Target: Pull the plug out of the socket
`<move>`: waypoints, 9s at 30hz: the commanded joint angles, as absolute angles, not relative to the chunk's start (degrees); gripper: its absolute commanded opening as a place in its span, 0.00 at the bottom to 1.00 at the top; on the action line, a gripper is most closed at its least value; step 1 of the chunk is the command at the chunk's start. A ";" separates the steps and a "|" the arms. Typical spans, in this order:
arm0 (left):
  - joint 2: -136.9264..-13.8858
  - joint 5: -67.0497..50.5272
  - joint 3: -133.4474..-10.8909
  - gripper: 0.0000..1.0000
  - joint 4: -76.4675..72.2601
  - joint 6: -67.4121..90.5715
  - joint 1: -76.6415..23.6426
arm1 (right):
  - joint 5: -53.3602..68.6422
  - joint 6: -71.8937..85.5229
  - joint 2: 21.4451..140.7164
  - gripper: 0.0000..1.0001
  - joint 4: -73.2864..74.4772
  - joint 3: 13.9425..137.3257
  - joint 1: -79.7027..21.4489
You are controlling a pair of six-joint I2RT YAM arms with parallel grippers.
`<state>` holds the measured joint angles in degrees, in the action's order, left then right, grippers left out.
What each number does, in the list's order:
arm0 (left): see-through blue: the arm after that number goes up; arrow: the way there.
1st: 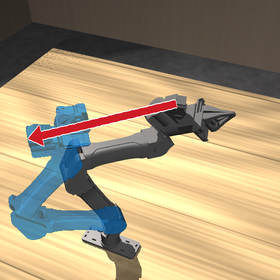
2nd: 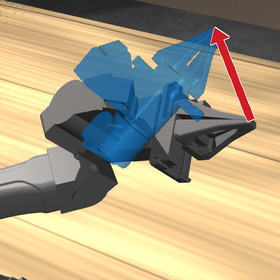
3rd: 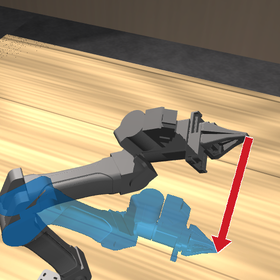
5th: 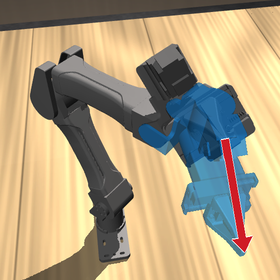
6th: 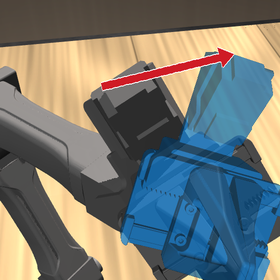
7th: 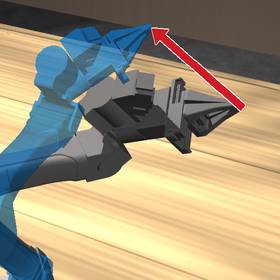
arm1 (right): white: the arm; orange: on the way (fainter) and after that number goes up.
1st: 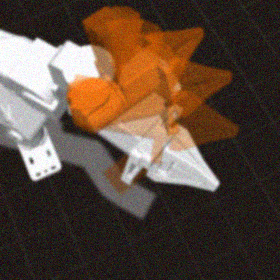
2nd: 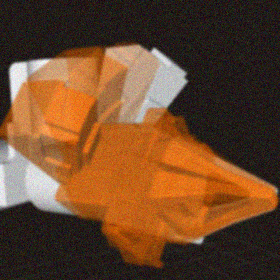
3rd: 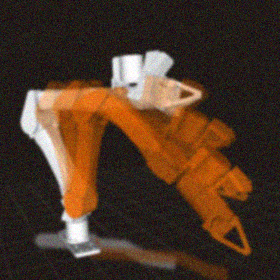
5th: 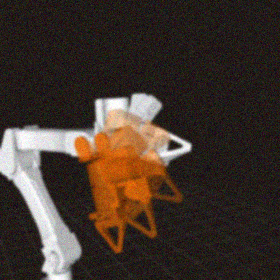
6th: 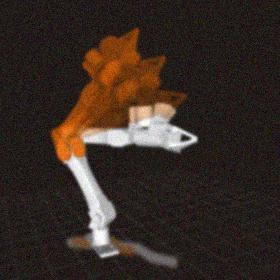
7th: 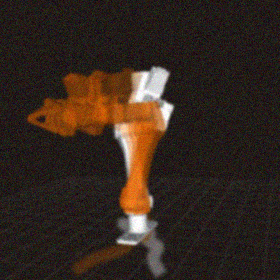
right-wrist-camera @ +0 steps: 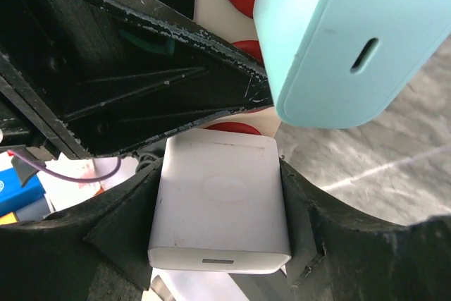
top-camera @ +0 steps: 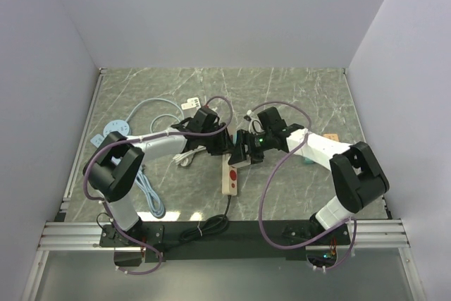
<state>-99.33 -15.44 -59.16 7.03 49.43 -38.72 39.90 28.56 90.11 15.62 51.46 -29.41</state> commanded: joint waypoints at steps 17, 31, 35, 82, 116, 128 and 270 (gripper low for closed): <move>-99.23 -14.59 -51.94 0.01 1.32 48.78 -37.88 | 45.18 18.28 83.50 0.00 32.09 61.35 -16.69; -96.95 -15.38 -55.19 0.01 3.86 48.69 -37.88 | 7.67 32.78 87.44 0.00 29.26 67.12 -7.21; -95.45 -15.29 -55.20 0.01 4.57 48.60 -37.88 | -6.46 35.77 93.68 0.00 32.51 75.48 -3.87; -96.86 -18.90 -59.42 0.01 6.15 47.55 -38.32 | 38.05 29.71 92.28 0.84 19.69 64.51 -17.93; -95.10 -18.02 -57.13 0.01 5.19 48.69 -40.34 | 40.86 18.39 103.36 0.00 36.11 73.37 -22.07; -94.75 -17.75 -55.19 0.01 4.13 49.66 -40.25 | 35.79 33.90 90.99 0.00 14.10 59.62 -20.02; -73.13 -21.26 -59.86 0.78 31.82 32.43 9.15 | 13.72 21.88 103.25 0.79 37.27 92.10 -22.13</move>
<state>-75.85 -16.03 -60.49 34.26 31.48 10.55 15.86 23.42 101.25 36.18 87.88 -17.54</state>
